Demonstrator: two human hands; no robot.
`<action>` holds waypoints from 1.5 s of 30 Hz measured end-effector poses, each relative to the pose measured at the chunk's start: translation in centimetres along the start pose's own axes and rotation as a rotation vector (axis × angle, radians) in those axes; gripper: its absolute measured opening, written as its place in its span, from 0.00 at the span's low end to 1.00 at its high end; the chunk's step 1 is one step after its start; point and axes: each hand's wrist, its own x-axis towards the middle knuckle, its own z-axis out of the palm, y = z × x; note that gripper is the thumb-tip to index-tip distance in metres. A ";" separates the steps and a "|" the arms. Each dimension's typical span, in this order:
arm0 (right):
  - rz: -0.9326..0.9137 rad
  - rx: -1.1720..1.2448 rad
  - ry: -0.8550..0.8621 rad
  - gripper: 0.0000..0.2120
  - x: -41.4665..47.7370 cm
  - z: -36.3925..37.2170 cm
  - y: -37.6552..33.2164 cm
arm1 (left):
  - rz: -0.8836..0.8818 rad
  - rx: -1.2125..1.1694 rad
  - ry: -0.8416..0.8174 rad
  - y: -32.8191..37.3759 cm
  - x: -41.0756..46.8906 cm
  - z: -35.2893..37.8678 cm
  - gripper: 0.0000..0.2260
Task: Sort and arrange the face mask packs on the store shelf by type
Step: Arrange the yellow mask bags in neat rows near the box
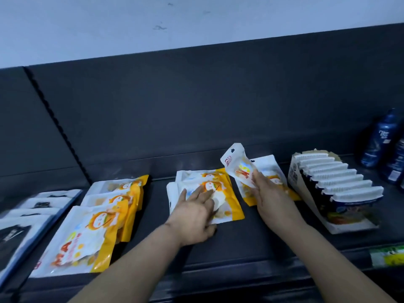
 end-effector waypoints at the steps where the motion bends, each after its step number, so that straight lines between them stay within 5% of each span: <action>1: 0.000 -0.005 0.008 0.23 -0.1 0.1 0.0 | -0.025 -0.100 -0.009 -0.1 0.1 0.3 0.22; 6: -0.028 -0.066 0.053 0.22 -0.8 -0.7 0.0 | 0.017 -0.235 -0.091 -1.8 1.0 0.7 0.18; 8: -0.078 -0.086 0.036 0.23 -1.0 -0.9 -0.2 | 0.014 -0.586 -0.032 -2.2 0.9 0.8 0.19; 10: -0.183 -0.138 0.022 0.25 -1.1 -0.5 -0.4 | -0.198 -1.126 0.288 -2.6 0.4 0.1 0.20; 12: -0.301 -0.251 -0.042 0.30 -1.5 0.8 -1.5 | -0.517 -1.161 0.740 -4.2 -0.4 -1.4 0.19; 14: -0.367 -0.310 -0.129 0.35 -2.0 2.3 -3.3 | -0.613 -1.107 0.870 -5.5 -1.3 -3.0 0.17; 16: -0.423 -0.398 -0.204 0.36 -2.6 3.6 -5.0 | -0.489 -1.075 0.744 -5.7 -1.9 -4.2 0.16; 19: -0.383 -0.317 -0.463 0.36 -2.5 4.1 -5.6 | -0.286 -0.857 0.266 -4.2 -2.9 -3.8 0.18; 23: -0.251 -0.194 -0.429 0.37 -2.1 3.3 -5.2 | -0.091 -0.350 -0.072 -1.5 -3.5 -1.3 0.34; 26: -0.140 0.022 -0.461 0.31 -2.0 3.5 -4.5 | -0.085 -0.183 -0.148 -0.5 -3.3 -0.1 0.35; 29: -0.059 0.034 -0.157 0.19 -0.7 3.0 -3.3 | -0.116 -0.178 -0.214 -1.6 -2.4 -0.6 0.33; 33: 0.096 -0.360 -0.194 0.33 2.0 3.2 -0.8 | -0.094 -0.136 -0.181 -0.3 -1.0 -1.8 0.34; 38: 0.240 -0.481 -0.313 0.48 4.4 3.8 1.3 | -0.143 -0.177 -0.219 0.1 0.0 -1.0 0.34; 45: 0.224 -0.469 -0.237 0.27 4.1 3.5 1.8 | -0.144 -0.233 -0.176 -0.5 0.5 -0.6 0.33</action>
